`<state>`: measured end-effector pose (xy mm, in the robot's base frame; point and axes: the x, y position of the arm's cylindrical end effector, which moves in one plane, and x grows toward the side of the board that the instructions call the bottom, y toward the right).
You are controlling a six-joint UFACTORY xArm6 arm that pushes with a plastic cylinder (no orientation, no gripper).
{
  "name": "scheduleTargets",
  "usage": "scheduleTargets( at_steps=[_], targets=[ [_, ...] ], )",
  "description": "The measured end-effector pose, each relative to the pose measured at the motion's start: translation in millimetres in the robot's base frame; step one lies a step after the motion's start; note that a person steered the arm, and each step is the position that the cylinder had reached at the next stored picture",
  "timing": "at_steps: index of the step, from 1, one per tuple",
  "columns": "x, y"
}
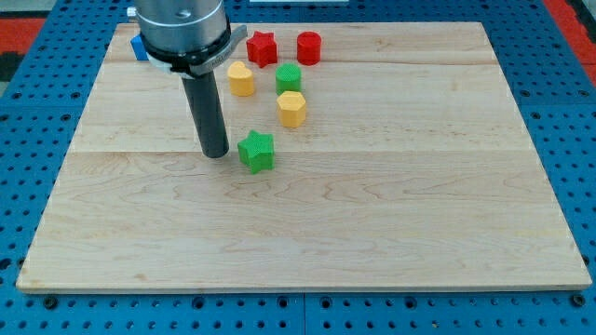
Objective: Push the yellow heart to the downside of the green star
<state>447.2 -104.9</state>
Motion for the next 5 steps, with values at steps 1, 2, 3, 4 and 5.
scheduleTargets(
  at_steps=[1,2,3,4,5],
  targets=[
    [4,50],
    [2,70],
    [18,-35],
    [-38,-50],
    [-50,-52]
  ],
)
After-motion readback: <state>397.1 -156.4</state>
